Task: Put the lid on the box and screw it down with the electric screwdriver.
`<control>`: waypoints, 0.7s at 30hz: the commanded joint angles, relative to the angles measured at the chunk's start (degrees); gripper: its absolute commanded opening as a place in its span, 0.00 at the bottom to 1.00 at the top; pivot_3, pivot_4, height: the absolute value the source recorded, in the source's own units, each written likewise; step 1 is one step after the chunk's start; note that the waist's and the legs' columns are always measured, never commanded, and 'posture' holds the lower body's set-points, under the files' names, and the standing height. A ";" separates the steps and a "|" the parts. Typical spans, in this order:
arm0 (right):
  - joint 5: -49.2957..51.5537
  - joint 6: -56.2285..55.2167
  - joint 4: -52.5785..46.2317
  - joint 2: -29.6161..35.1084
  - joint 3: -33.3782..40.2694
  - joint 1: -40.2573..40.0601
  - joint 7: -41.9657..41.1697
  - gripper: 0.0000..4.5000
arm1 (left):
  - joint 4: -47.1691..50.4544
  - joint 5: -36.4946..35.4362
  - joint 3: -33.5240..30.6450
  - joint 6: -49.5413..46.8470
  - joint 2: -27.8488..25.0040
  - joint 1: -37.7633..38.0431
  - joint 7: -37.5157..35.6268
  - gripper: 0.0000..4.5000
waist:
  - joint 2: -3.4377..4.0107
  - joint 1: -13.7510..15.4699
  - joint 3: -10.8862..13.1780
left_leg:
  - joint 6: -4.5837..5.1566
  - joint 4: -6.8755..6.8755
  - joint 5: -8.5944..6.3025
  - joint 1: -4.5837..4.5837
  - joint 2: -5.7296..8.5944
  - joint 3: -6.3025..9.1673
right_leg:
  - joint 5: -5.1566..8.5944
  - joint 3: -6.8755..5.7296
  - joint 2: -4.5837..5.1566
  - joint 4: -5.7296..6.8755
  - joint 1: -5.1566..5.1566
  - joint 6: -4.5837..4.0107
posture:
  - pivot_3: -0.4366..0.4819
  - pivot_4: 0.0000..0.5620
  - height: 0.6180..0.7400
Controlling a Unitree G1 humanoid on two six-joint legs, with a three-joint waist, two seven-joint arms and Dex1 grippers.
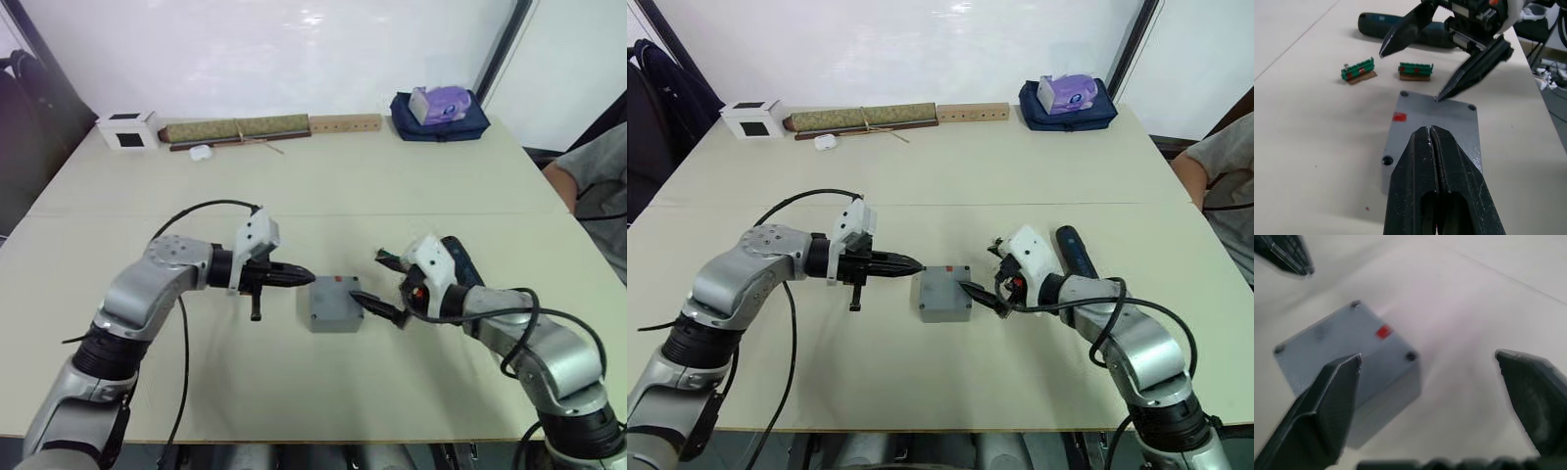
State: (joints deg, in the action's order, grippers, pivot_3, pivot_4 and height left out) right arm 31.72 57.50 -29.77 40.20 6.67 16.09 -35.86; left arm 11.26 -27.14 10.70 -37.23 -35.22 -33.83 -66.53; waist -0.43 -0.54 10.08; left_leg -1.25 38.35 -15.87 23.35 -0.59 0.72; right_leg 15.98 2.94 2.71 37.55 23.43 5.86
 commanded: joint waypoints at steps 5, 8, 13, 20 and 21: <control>3.45 12.49 13.42 21.79 8.97 4.41 -8.99 0.98 | 3.31 -0.36 0.87 5.35 -1.91 -3.01 -5.97 0.00 | -0.13 -0.19 -0.09 | 0.07 -0.17 -0.04 -0.08 -0.01 -0.16 | 0.02 -0.04 -0.09 -0.32 -0.16 -0.03 | 0.48 0.27 1.00; 3.35 16.04 17.45 26.77 4.95 5.82 -11.67 0.98 | 5.85 0.83 2.14 6.33 -2.30 -2.23 -5.63 0.00 | 0.01 -0.70 -0.03 | 0.07 -0.21 -0.04 -0.07 -0.08 -0.25 | 0.02 0.07 -0.18 -0.19 0.01 -0.03 | 0.48 0.27 1.00; 3.77 22.49 25.28 30.04 -2.89 11.52 -15.14 0.98 | 9.75 1.44 3.22 6.56 -2.45 0.53 -4.40 0.00 | 0.02 -0.60 -0.04 | 0.07 -0.14 -0.04 -0.12 -0.10 -0.33 | 0.01 0.14 -0.15 -0.09 0.02 -0.02 | 0.48 0.27 1.00; 1.23 21.95 32.73 29.46 -14.16 17.42 -19.94 0.98 | 11.32 0.98 3.39 5.62 -1.02 2.15 -0.92 0.00 | 0.01 -0.22 -0.03 | 0.06 -0.10 -0.04 -0.05 -0.08 -0.32 | 0.01 0.11 -0.07 -0.12 0.03 -0.01 | 0.48 0.27 1.00; 0.39 20.95 33.57 29.58 -16.29 18.11 -21.12 0.98 | 11.39 1.16 3.63 5.52 -0.82 2.31 -0.44 0.00 | 0.02 -0.22 -0.03 | 0.06 -0.09 -0.04 -0.05 -0.06 -0.33 | 0.01 0.11 -0.07 -0.12 0.02 -0.01 | 0.48 0.27 1.00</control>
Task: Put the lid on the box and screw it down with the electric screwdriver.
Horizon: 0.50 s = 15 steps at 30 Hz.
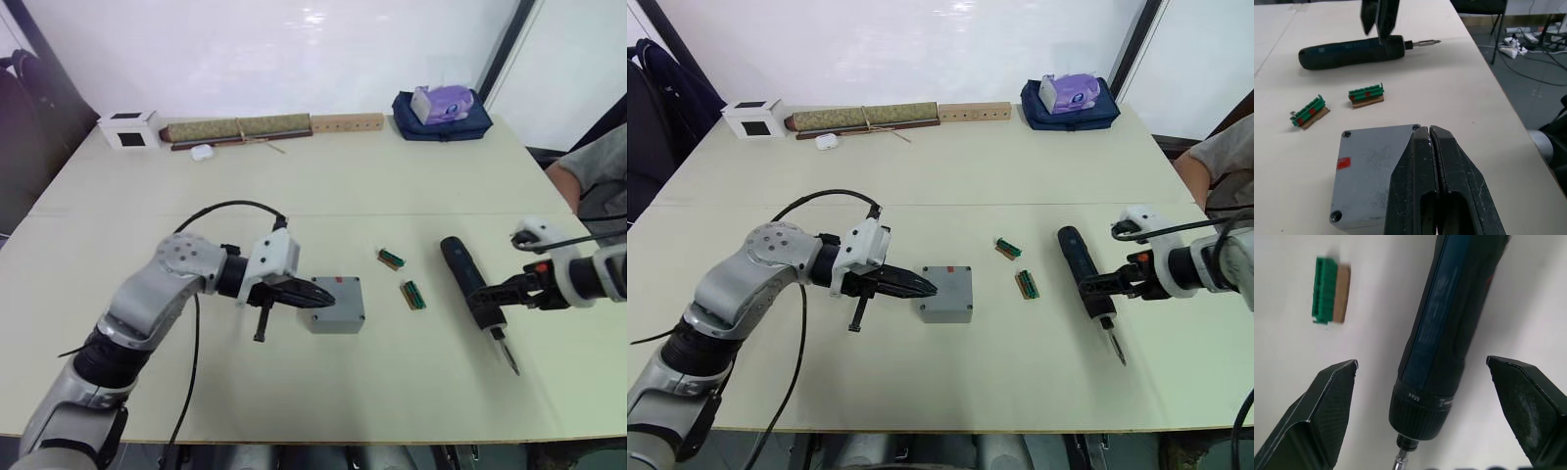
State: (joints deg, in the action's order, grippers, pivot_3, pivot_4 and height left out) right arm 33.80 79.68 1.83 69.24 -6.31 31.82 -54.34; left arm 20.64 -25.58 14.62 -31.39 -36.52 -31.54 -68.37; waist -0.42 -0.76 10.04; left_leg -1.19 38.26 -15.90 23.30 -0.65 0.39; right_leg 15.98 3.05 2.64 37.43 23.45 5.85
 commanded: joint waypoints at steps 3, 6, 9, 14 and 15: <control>-4.74 -3.99 4.61 0.27 -8.75 4.73 -5.21 0.98 | 2.46 0.27 0.37 -0.23 0.39 0.87 1.95 0.00 | 0.00 -0.05 0.00 | 0.00 0.00 0.00 0.00 0.01 0.01 | 0.00 -0.01 -0.03 0.00 0.00 0.00 | 0.48 0.27 1.00; -7.31 -5.55 6.86 -0.57 -14.23 7.92 -8.71 0.98 | 3.84 -0.18 0.06 -0.85 -0.49 2.52 2.34 0.00 | 0.01 -0.23 0.00 | 0.00 -0.01 0.00 -0.01 0.00 0.00 | 0.00 0.00 -0.04 0.00 0.03 0.00 | 0.48 0.27 1.00; -9.82 -7.48 7.69 -0.33 -19.05 9.39 -12.74 0.98 | 4.94 -0.14 -0.73 -1.33 -1.01 3.93 3.78 0.00 | 0.01 -0.20 0.00 | 0.00 -0.01 0.00 0.00 -0.02 0.02 | 0.00 0.00 -0.06 0.02 0.05 0.00 | 0.48 0.27 1.00; -14.78 -9.97 11.58 -3.90 -23.49 12.09 -14.87 0.87 | 6.66 -0.89 -1.10 -2.81 -0.21 5.40 7.12 0.00 | -0.17 -0.32 -0.09 | 0.00 0.02 0.00 -0.05 -0.04 0.03 | 0.00 -0.01 -0.05 0.01 -0.02 0.00 | 0.48 0.27 1.00; -15.70 -10.63 11.71 -4.27 -23.94 12.20 -15.09 0.83 | 7.04 -1.05 -1.12 -3.09 -0.25 5.56 7.41 0.00 | -0.29 -0.34 -0.14 | 0.00 0.02 0.00 -0.06 -0.04 0.04 | 0.00 -0.01 -0.05 0.01 -0.03 0.00 | 0.48 0.27 1.00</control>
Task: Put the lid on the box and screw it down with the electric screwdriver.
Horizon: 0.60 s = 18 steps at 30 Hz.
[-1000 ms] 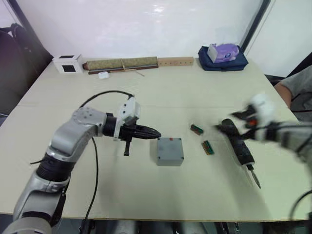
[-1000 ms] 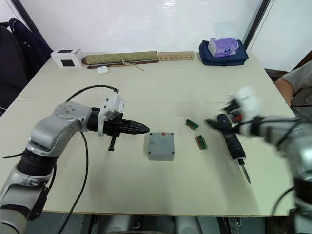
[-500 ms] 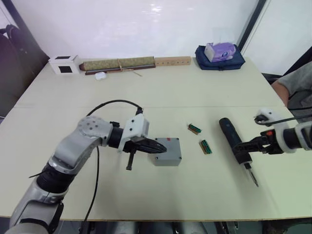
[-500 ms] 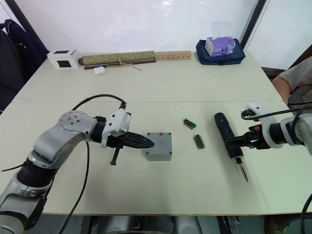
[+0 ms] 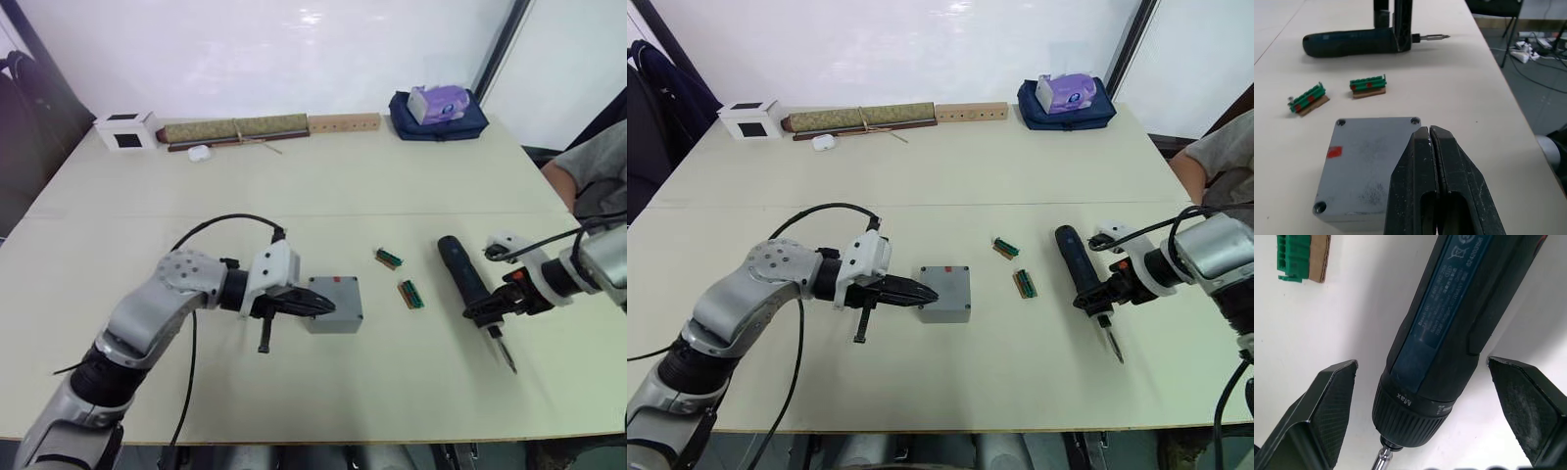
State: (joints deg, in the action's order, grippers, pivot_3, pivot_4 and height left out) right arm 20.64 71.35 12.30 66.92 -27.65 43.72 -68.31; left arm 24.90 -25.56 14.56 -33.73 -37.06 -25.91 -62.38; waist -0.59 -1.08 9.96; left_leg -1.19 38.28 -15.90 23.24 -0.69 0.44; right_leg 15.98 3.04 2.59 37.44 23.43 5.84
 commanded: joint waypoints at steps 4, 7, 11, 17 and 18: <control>-5.87 -7.14 0.17 -2.00 -3.15 -1.04 -2.64 0.50 | 2.97 -0.57 -1.30 -0.70 0.06 0.32 2.44 0.00 | -0.15 0.03 -0.07 | 0.00 0.00 0.00 -0.07 -0.02 0.01 | 0.00 -0.01 -0.02 0.01 -0.06 -0.01 | 0.48 0.27 1.00; -6.76 -7.47 -2.06 -1.82 -1.58 -3.44 -2.25 0.40 | 2.22 -0.44 -1.88 -0.46 -0.44 0.35 2.79 0.00 | -0.20 0.07 -0.10 | 0.00 -0.01 0.00 -0.07 -0.03 0.03 | 0.00 -0.03 -0.03 0.00 -0.07 -0.01 | 0.48 0.27 1.00; -8.65 -11.62 -3.05 -1.36 1.62 -5.61 -1.38 0.40 | 0.55 -0.08 -2.12 0.37 -0.85 -0.47 2.61 0.00 | -0.28 0.23 -0.14 | 0.00 0.00 0.00 -0.09 -0.02 0.07 | 0.00 -0.03 -0.01 0.00 -0.11 -0.01 | 0.48 0.27 1.00; -7.47 -21.44 3.49 -7.38 13.10 1.50 2.71 0.40 | -5.08 0.37 -2.69 2.61 -1.48 -3.25 0.32 0.00 | -0.26 -1.13 -0.08 | -0.03 0.03 0.02 -0.22 -0.01 -0.10 | -0.02 0.12 0.01 0.00 -0.13 0.00 | 0.48 0.27 1.00; -5.55 -23.20 3.76 -9.38 17.14 2.65 4.12 0.40 | -6.12 0.69 -2.55 2.95 -1.45 -3.84 0.03 0.00 | -0.11 -1.36 0.00 | -0.06 0.03 0.03 -0.22 -0.02 -0.09 | -0.03 0.14 0.02 0.02 -0.12 0.00 | 0.48 0.27 1.00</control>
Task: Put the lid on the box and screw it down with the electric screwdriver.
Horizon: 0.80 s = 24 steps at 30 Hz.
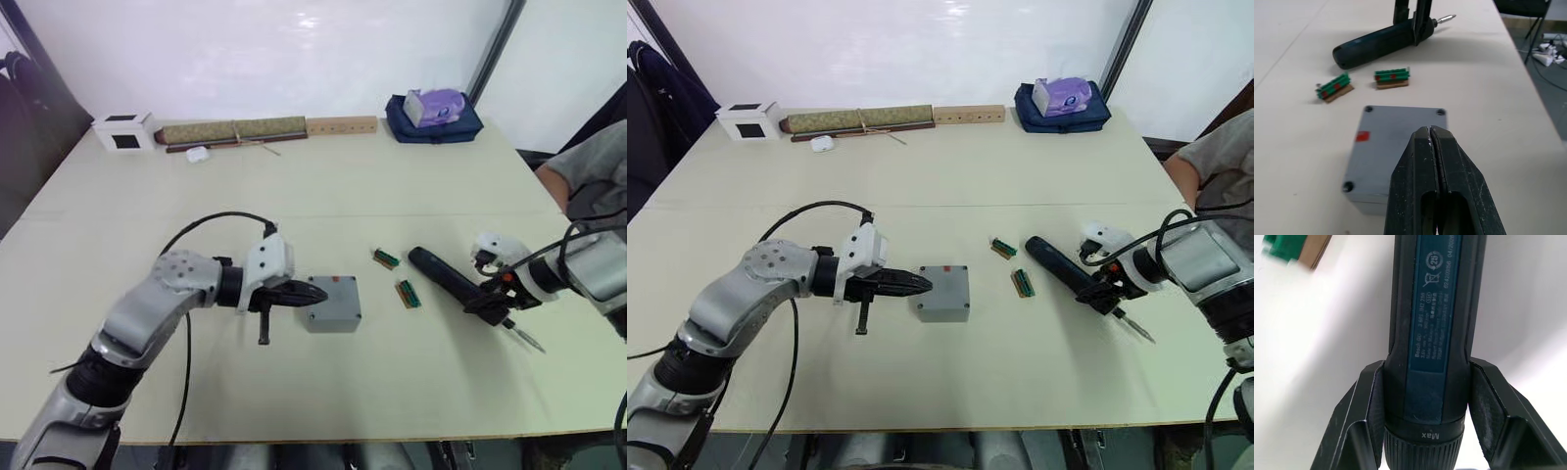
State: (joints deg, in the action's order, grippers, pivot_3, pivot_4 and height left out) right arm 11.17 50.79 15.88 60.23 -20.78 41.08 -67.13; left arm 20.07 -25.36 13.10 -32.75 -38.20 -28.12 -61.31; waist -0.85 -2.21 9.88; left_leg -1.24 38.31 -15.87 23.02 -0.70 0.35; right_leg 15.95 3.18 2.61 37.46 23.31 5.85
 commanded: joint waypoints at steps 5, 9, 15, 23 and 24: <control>12.30 -8.41 -11.62 -13.20 31.46 5.82 17.03 0.40 | -5.49 2.29 -0.02 3.60 0.15 -4.49 -2.55 0.00 | 0.33 -0.09 0.18 | -0.03 -0.13 0.02 0.34 -0.01 0.11 | 0.02 -0.01 -0.10 0.30 0.50 -0.04 | 0.48 0.27 1.00; 24.09 -5.32 -31.96 -29.19 44.00 -1.03 32.55 0.40 | -7.61 1.95 0.28 2.69 0.56 -6.06 -4.20 0.00 | 0.21 0.75 0.11 | -0.12 -0.17 0.07 0.62 -0.08 0.18 | 0.06 0.01 -0.03 0.53 0.89 -0.11 | 0.48 0.27 1.00; 28.79 -5.76 -49.18 -44.87 41.73 -11.87 46.90 0.40 | -12.24 3.33 1.81 4.58 3.19 -8.10 -5.70 0.00 | 0.25 1.57 0.13 | -0.19 -0.01 0.11 0.64 0.06 0.13 | 0.03 0.04 0.16 0.63 0.85 -0.04 | 0.48 0.27 1.00; 30.20 -8.37 -52.21 -45.43 35.30 -20.82 44.76 0.40 | -13.51 6.57 4.92 8.20 4.20 -7.08 -7.86 0.00 | 0.26 1.08 0.13 | -0.19 -0.04 0.11 0.60 0.15 0.14 | 0.02 0.05 0.01 0.62 0.84 -0.03 | 0.48 0.27 1.00; 30.08 -8.77 -52.20 -45.11 34.81 -21.15 44.72 0.40 | -13.51 6.66 5.02 8.15 4.38 -6.94 -7.94 0.00 | 0.26 0.99 0.13 | -0.19 -0.04 0.11 0.57 0.14 0.13 | 0.02 0.06 0.01 0.62 0.84 -0.03 | 0.48 0.27 1.00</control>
State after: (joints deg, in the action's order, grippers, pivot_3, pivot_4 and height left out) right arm 40.29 45.03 -32.94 14.67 14.39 18.73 -21.59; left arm 5.66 -19.09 18.15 -25.58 -33.84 -34.95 -68.71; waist -0.59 -1.21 10.00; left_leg -1.43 38.27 -15.76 23.59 -0.57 0.47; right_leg 15.97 3.24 2.61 38.09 24.15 5.82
